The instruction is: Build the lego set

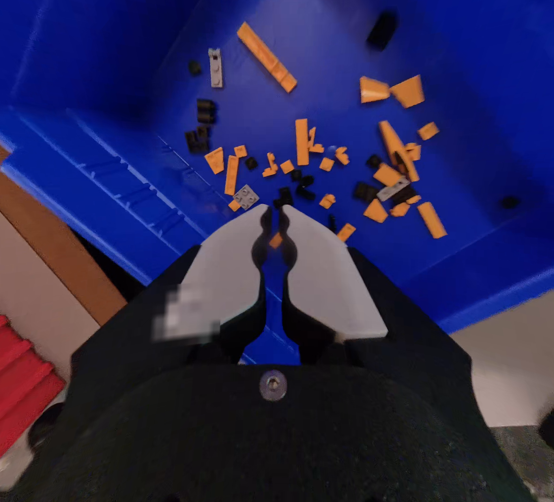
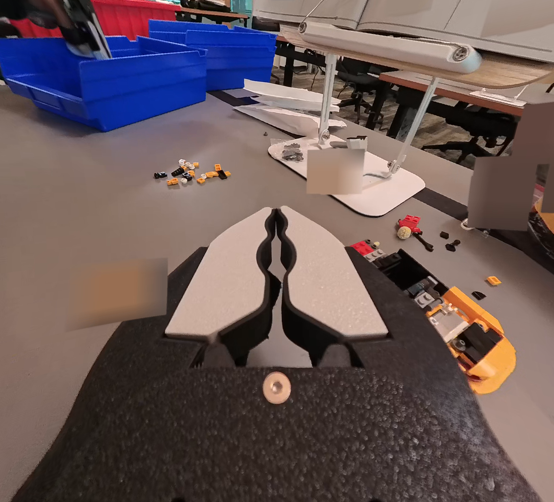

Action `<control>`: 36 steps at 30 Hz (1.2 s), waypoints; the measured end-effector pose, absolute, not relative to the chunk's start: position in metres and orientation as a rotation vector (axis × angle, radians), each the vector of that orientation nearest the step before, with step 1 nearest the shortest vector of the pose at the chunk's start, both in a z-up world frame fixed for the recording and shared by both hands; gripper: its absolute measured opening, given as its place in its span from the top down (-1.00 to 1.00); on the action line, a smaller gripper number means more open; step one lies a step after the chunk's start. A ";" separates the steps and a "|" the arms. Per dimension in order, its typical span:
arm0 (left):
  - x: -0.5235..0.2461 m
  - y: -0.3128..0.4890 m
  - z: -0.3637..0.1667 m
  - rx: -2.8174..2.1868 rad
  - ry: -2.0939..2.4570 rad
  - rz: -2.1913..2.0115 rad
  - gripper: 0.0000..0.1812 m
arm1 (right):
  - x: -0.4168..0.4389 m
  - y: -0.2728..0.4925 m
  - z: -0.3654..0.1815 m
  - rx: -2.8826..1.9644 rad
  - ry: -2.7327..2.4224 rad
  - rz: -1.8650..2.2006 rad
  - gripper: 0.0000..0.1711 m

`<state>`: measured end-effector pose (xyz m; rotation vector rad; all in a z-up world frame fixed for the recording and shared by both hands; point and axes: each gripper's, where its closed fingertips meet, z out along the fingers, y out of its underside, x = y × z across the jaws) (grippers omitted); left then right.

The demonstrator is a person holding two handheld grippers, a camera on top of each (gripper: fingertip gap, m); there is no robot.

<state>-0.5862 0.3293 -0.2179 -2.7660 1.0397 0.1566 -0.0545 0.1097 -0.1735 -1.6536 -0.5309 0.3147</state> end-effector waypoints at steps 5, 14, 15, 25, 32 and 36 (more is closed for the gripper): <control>-0.609 0.338 -0.240 -2.740 1.426 0.537 0.85 | -0.056 0.109 -0.177 -1.663 -0.551 0.311 1.00; -0.619 0.338 -0.259 -2.744 1.817 0.669 0.75 | -0.056 0.111 -0.181 -1.681 -0.545 0.342 1.00; -0.619 0.339 -0.260 -2.738 1.833 0.664 0.78 | -0.056 0.111 -0.181 -1.684 -0.545 0.347 1.00; -0.612 0.338 -0.252 -2.752 1.869 0.472 0.94 | -0.056 0.109 -0.177 -1.673 -0.540 0.363 1.00; -0.495 0.307 -0.143 -2.329 1.405 -0.470 0.95 | -0.063 0.103 -0.168 -1.629 -0.574 0.384 1.00; -0.383 0.240 -0.069 -1.857 1.241 -1.015 0.95 | -0.082 0.095 -0.159 -1.592 -0.631 0.406 0.99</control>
